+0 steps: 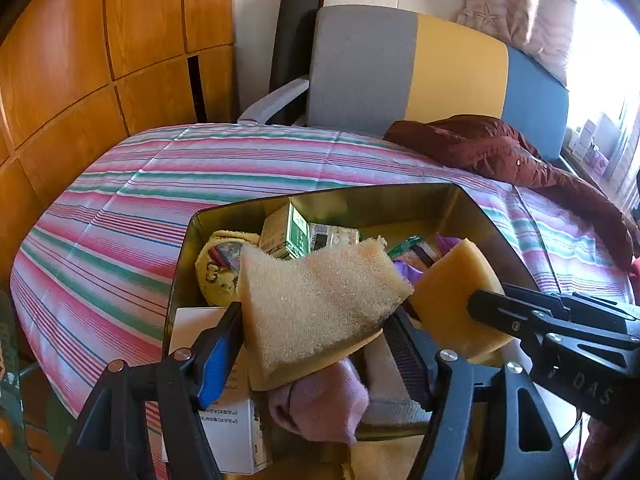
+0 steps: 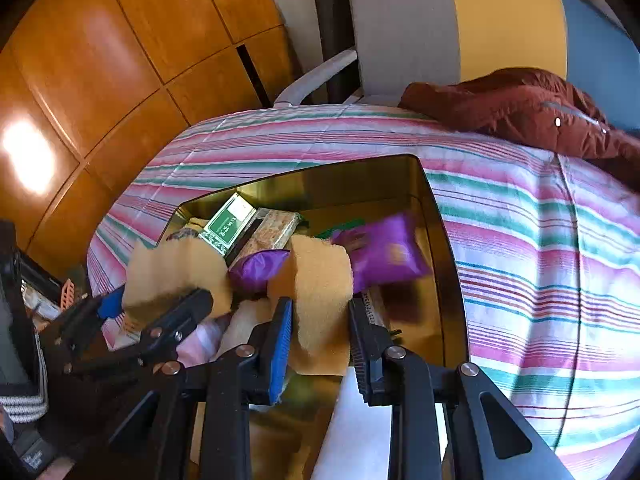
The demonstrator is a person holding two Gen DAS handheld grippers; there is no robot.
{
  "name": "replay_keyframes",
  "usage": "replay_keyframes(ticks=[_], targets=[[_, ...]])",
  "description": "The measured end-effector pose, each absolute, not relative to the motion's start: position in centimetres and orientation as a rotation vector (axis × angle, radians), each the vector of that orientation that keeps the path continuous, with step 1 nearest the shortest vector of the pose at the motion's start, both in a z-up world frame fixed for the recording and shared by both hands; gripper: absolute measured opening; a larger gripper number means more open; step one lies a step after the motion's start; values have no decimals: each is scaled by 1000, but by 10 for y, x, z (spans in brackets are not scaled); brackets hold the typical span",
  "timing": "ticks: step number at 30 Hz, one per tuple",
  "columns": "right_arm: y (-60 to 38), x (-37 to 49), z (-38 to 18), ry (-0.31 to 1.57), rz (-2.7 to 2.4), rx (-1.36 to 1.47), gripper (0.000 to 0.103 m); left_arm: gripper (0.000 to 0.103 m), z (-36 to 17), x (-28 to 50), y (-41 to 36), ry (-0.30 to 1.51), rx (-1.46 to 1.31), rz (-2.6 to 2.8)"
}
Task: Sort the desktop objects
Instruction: 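Lower both yellow sponges into the gold box and open both grippers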
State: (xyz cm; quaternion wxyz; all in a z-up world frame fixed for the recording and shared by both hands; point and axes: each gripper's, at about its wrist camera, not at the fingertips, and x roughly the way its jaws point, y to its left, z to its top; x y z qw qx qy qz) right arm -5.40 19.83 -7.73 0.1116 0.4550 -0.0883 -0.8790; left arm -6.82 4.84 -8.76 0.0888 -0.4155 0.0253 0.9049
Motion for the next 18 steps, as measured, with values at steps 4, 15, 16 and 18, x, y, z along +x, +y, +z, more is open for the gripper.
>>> replay_keyframes(ticks=[4,15,16,18], targets=[[198,-50,-76,-263,-2584,1333,30,74,-87,-63,50,84,-1233,2694],[202,-27,-63,-259,-2617,1290,50,77,-85,-52,48,59,-1231,2697],[202,-24,-61,-251,-2620,1285,51,78,-84,-51,48,57,-1229,2698],[202,-15,-59,-230,-2625,1281,53,78,-81,-47,47,57,-1218,2705]])
